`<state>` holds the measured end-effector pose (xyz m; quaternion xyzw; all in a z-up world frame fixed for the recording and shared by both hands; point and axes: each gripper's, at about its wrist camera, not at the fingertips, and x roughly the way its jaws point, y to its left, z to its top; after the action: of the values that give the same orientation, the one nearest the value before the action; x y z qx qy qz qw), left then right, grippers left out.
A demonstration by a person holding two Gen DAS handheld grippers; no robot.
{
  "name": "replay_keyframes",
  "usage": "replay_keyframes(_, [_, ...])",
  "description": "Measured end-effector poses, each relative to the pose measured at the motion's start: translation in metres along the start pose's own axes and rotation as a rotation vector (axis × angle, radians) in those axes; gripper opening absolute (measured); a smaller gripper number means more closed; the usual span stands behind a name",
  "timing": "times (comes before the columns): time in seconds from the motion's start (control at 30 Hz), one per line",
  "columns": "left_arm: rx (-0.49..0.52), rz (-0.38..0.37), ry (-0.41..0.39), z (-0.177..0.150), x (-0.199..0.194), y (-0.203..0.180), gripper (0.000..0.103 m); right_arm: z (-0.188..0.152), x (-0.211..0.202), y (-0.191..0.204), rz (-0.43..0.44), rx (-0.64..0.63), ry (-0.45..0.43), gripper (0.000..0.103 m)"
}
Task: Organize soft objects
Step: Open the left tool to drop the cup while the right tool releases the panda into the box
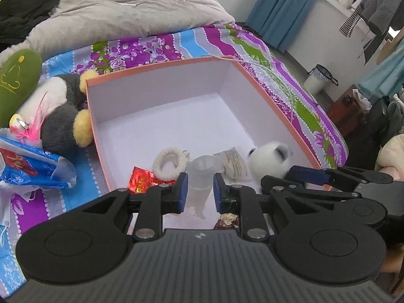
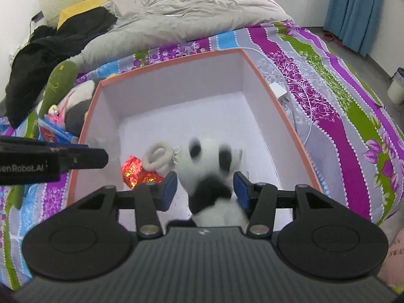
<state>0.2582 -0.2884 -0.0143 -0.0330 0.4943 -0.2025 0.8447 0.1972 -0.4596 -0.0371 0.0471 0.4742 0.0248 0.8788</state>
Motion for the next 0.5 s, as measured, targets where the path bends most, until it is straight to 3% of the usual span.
replay_keyframes(0.1, [0.021, 0.018, -0.013, 0.000, -0.002, -0.002, 0.043, 0.003, -0.005, -0.002, 0.006, 0.014, -0.022, 0.068])
replay_keyframes(0.27, [0.035, 0.041, -0.074, -0.001, -0.021, 0.001, 0.043, 0.000, -0.024, -0.003, 0.003, 0.033, -0.096, 0.068])
replay_keyframes(0.5, [0.078, 0.047, -0.196, -0.022, -0.067, 0.005, 0.043, -0.022, -0.068, 0.010, 0.031, 0.016, -0.270, 0.068])
